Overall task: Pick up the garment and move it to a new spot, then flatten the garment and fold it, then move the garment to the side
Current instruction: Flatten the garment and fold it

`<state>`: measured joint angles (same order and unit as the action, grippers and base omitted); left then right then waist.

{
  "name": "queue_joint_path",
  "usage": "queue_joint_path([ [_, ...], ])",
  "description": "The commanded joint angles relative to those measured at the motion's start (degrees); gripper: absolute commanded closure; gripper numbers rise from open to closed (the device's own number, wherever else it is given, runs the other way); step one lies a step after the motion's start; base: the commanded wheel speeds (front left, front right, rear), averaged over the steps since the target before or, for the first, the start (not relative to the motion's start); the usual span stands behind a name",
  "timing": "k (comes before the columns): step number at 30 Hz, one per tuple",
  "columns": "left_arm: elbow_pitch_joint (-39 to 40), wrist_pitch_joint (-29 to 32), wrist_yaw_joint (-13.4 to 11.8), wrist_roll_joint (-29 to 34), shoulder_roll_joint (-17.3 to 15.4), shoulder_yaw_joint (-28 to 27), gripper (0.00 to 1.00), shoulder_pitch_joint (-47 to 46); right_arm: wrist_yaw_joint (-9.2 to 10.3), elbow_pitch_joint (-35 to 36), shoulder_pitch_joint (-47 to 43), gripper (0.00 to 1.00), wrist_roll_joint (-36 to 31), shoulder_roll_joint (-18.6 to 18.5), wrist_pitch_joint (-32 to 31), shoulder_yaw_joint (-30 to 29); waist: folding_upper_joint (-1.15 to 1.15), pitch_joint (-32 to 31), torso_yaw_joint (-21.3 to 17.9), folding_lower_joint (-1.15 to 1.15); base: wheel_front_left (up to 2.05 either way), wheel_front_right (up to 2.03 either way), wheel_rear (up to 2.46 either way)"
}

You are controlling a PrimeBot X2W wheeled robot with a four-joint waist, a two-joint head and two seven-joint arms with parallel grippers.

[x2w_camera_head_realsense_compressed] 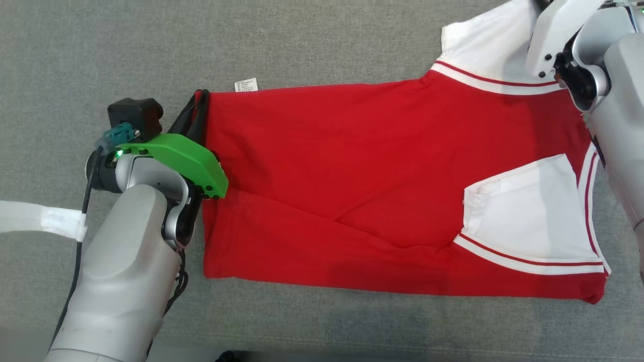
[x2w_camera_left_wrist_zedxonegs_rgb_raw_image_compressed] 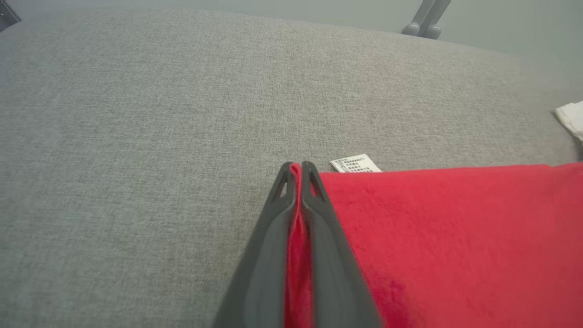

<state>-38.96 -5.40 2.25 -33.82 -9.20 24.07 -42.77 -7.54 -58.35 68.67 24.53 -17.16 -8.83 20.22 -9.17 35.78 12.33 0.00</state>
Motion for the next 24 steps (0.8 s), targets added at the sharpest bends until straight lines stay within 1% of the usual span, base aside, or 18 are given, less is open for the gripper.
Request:
queue_joint_path([
  [1,0.5,-0.5,-0.3,-0.5,-0.9,-0.3,1.00,1.4,0.10,1.9,-2.0,1.00,2.0,-1.0,0.7,0.8,0.00,-2.6,-2.2,0.00,0.00,0.00,0.00],
  [7,4.0,-1.2,-0.9,-0.7,-3.6,-0.7,1.00,6.1,0.09,12.8,-10.2,1.00,9.3,-4.5,2.9,5.4,0.00,-6.0,-5.2,0.00,0.00,0.00,0.00],
  [9,5.8,-1.0,-1.3,-0.9,-4.5,-0.8,1.00,8.2,0.09,16.4,-13.3,1.00,10.6,-6.0,3.7,6.2,0.00,-7.2,-6.1,0.00,0.00,0.00,0.00],
  [11,8.1,-0.8,-1.8,-1.0,-5.4,-1.0,1.00,10.6,0.09,19.8,-16.8,1.00,12.4,-6.6,4.6,6.6,0.00,-8.4,-6.8,0.00,0.00,0.00,0.00],
  [17,15.7,0.1,-3.9,-1.2,-8.4,-1.2,1.00,18.7,0.09,29.3,-28.7,1.00,15.9,-8.2,6.7,5.2,0.00,-12.2,-8.4,0.00,0.00,0.00,0.00],
  [24,23.7,2.0,-7.0,-1.7,-11.0,-1.2,1.00,27.9,0.08,38.4,-42.3,1.00,16.2,-8.0,7.1,1.3,0.00,-15.7,-9.5,0.00,0.00,0.00,0.00],
])
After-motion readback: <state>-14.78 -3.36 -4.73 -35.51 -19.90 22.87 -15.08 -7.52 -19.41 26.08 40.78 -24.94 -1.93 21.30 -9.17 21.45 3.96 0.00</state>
